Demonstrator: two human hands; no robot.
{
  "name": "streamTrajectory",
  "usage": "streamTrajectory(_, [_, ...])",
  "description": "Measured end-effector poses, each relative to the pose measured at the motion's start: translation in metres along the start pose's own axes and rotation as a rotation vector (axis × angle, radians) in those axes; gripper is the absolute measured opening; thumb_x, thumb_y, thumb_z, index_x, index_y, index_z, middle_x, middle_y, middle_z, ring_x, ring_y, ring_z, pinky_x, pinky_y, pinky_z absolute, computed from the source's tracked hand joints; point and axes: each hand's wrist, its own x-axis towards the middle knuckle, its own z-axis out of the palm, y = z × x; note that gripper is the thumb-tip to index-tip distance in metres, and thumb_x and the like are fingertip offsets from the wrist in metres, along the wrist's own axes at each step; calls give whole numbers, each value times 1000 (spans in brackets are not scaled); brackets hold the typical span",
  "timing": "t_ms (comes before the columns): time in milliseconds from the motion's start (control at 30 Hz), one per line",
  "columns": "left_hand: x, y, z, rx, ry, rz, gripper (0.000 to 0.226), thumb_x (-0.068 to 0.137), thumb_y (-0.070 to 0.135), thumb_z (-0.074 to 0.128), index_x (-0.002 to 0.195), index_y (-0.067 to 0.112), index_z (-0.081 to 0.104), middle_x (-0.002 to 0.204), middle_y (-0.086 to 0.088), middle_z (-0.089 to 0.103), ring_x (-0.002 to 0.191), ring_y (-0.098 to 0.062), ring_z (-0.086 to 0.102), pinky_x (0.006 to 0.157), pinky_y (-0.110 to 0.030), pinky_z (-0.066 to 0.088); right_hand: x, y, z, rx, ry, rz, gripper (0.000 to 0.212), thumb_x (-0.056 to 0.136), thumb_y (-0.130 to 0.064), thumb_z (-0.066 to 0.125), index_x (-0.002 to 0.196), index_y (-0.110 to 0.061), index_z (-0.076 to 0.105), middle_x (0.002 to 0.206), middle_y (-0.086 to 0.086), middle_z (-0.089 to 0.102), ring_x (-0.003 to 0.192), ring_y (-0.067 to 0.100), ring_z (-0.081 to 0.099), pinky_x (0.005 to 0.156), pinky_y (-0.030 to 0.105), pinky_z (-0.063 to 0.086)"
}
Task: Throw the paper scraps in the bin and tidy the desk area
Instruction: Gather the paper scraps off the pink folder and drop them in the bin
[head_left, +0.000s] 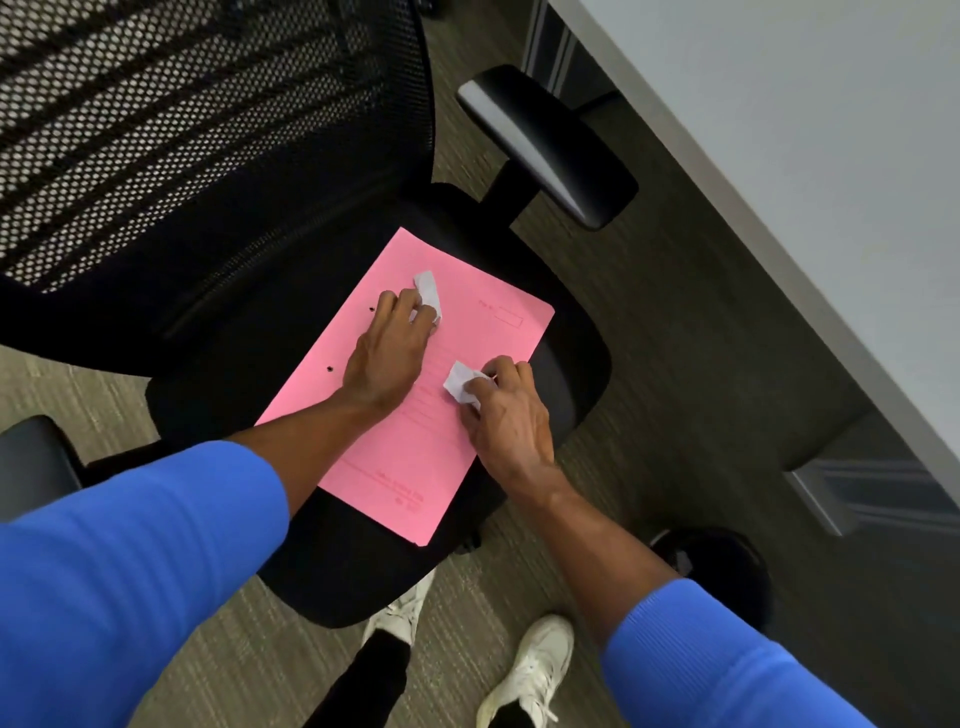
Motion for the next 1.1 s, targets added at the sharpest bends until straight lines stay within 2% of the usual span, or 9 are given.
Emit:
streamTrajectory(167, [-4, 8, -3, -87, 51, -57, 25, 104, 7, 60, 128, 1, 66, 125, -16, 67, 112, -30, 59, 88, -37, 55, -20, 5, 5, 120, 74, 97, 27, 98, -29, 67, 116, -11, 76, 123, 1, 58, 113, 20, 51, 81, 39, 58])
streamTrajectory(433, [1, 15, -19, -274, 179, -254, 20, 99, -5, 58, 109, -2, 75, 112, -17, 69, 108, -35, 60, 89, -37, 49, -60, 8, 6, 273, 190, 228, 29, 95, -35, 74, 115, -14, 80, 112, -3, 63, 105, 17, 56, 79, 36, 56])
streamTrajectory(500, [4, 16, -24, -381, 236, -291, 17, 98, -4, 61, 106, -4, 76, 113, -14, 66, 109, -23, 63, 89, -29, 50, -69, 9, 8, 281, 193, 240, 30, 94, -34, 75, 116, -15, 80, 111, -4, 63, 106, 15, 56, 78, 30, 54])
streamTrajectory(567, [10, 15, -28, -521, 259, -336, 15, 98, -2, 61, 107, -5, 73, 123, -4, 57, 102, 5, 62, 83, -7, 49, -75, 11, 10, 281, 191, 249, 29, 93, -33, 76, 115, -15, 81, 112, -4, 63, 105, 14, 56, 78, 25, 49])
streamTrajectory(667, [20, 16, -28, -551, 214, -292, 13, 97, -4, 65, 106, -4, 74, 147, -8, 47, 101, 15, 61, 77, 7, 41, -78, 11, 13, 287, 186, 254, 28, 93, -31, 77, 116, -15, 81, 112, -4, 63, 105, 14, 56, 79, 25, 51])
streamTrajectory(767, [30, 18, -18, -438, 89, -270, 13, 95, -2, 72, 106, -5, 79, 166, -10, 36, 132, -17, 61, 100, -12, 41, -76, 10, 14, 300, 201, 255, 29, 92, -30, 77, 116, -14, 81, 111, -4, 63, 105, 15, 57, 81, 27, 54])
streamTrajectory(833, [35, 16, -14, -377, 19, -252, 13, 94, -3, 73, 104, -4, 80, 163, -12, 42, 138, -32, 57, 100, -21, 42, -74, 10, 14, 302, 206, 250, 29, 92, -31, 77, 116, -15, 81, 111, -4, 63, 106, 15, 58, 80, 27, 54])
streamTrajectory(967, [39, 10, -9, -354, 35, -169, 14, 89, -5, 75, 101, -1, 81, 132, -10, 66, 113, -26, 66, 95, -31, 56, -71, 12, 14, 318, 216, 240, 30, 93, -30, 77, 117, -14, 80, 111, -4, 62, 107, 15, 57, 81, 33, 60])
streamTrajectory(1100, [34, 13, -8, -374, 63, -208, 13, 91, -3, 74, 100, 2, 81, 111, -10, 67, 94, -14, 57, 82, -28, 53, -70, 14, 13, 332, 219, 249, 30, 94, -31, 76, 118, -14, 80, 111, -3, 62, 107, 16, 56, 83, 37, 61])
